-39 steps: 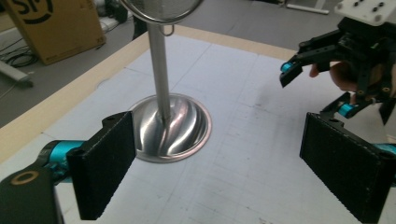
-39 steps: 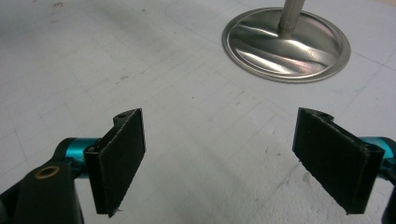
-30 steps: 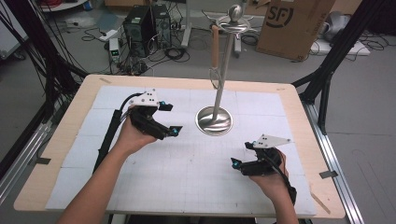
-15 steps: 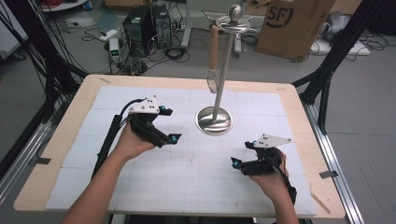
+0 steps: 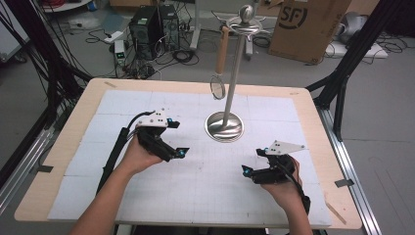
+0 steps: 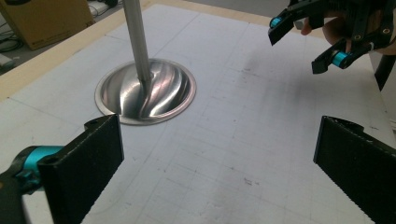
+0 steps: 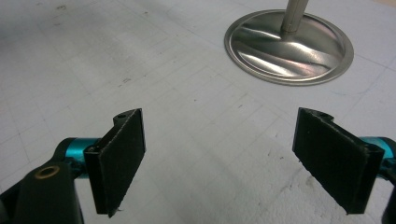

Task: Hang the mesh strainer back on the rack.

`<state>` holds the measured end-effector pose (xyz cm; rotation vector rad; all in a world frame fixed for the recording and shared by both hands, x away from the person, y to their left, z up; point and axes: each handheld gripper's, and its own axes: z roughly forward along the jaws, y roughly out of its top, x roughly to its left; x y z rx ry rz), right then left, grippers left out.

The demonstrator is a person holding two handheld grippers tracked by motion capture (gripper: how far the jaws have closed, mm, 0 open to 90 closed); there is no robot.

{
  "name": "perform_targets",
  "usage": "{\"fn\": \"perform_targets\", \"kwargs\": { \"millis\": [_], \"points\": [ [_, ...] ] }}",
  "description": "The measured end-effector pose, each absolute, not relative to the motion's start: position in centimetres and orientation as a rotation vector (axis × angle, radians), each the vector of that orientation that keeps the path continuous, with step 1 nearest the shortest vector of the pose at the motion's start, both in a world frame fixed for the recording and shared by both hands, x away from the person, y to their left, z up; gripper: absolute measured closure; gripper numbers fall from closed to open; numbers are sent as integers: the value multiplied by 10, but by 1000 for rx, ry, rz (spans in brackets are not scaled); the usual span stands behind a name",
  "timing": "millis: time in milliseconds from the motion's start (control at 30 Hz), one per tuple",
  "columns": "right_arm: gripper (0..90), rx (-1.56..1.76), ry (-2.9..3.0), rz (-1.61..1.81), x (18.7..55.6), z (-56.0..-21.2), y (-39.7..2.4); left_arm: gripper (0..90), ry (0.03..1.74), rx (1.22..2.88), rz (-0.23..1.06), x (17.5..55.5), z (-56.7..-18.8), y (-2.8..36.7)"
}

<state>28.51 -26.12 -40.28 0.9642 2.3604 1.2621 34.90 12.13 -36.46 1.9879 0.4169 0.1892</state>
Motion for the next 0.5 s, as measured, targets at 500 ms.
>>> {"fn": "perform_targets", "kwargs": {
  "millis": [500],
  "points": [
    [162, 971, 2365, 1253, 285, -404, -260, 17, 434, 1996, 171, 347, -380, 121]
  ]
}}
